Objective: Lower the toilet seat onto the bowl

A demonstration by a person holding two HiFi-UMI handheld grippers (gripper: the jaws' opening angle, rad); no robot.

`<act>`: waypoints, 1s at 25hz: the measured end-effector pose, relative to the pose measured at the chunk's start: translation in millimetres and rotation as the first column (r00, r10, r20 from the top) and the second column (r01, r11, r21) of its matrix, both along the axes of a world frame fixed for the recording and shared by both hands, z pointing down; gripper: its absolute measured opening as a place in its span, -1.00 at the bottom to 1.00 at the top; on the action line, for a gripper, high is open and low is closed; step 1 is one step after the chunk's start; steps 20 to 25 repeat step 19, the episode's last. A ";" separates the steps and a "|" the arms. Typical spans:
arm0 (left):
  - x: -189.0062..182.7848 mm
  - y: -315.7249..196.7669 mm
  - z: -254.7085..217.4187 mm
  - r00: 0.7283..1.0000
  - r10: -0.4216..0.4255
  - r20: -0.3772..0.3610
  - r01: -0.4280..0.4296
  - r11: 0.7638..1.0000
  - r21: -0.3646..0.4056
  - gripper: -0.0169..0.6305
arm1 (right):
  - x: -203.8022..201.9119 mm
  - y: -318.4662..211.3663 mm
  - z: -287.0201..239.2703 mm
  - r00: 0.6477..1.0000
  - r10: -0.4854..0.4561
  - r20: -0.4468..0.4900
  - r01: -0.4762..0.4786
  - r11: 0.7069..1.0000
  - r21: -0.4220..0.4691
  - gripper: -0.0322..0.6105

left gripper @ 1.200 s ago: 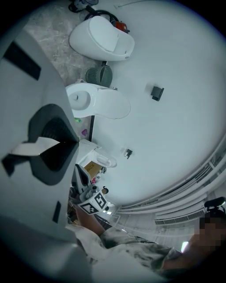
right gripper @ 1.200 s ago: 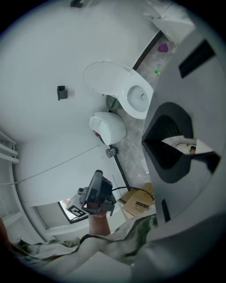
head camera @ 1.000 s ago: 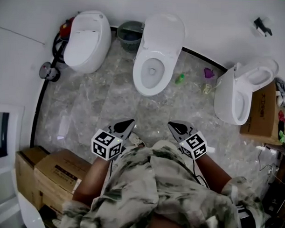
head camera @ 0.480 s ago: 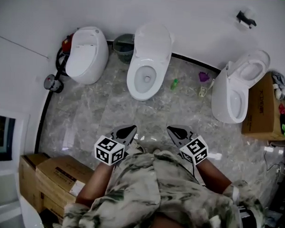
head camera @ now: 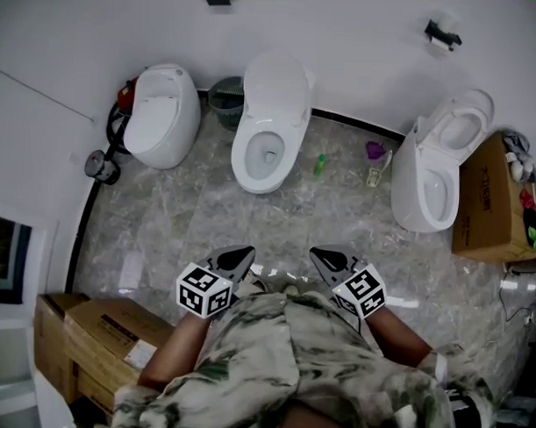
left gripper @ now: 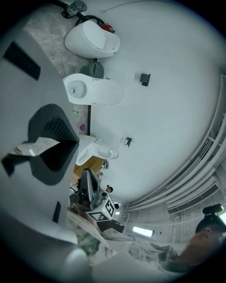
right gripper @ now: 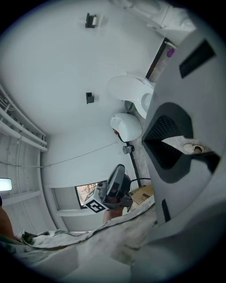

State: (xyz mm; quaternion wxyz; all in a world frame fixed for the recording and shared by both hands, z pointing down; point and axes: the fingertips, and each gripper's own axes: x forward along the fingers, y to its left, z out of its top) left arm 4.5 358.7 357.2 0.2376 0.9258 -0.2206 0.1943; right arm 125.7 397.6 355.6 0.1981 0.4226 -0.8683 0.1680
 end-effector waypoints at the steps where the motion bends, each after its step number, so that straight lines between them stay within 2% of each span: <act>1: 1.3 6.4 -0.9 1.000 0.005 -0.001 -0.005 1.000 -0.001 -0.88 | 0.9 6.2 -1.1 1.000 0.004 -0.001 -0.004 1.000 0.000 -0.83; 7: 14.6 31.5 -1.9 0.999 0.055 -0.001 -0.055 0.999 0.005 -0.88 | 8.4 35.3 -9.1 0.999 0.030 -0.019 -0.029 0.999 0.025 -0.83; 15: 36.4 47.7 -7.3 0.988 0.154 0.014 -0.154 0.988 0.013 -0.88 | 27.6 62.5 -10.6 0.993 0.120 -0.018 -0.119 0.993 0.020 -0.83; 25: 44.2 50.0 -10.3 0.984 0.177 0.016 -0.178 0.984 0.023 -0.88 | 35.9 69.2 -5.2 0.989 0.142 -0.029 -0.141 0.990 0.016 -0.83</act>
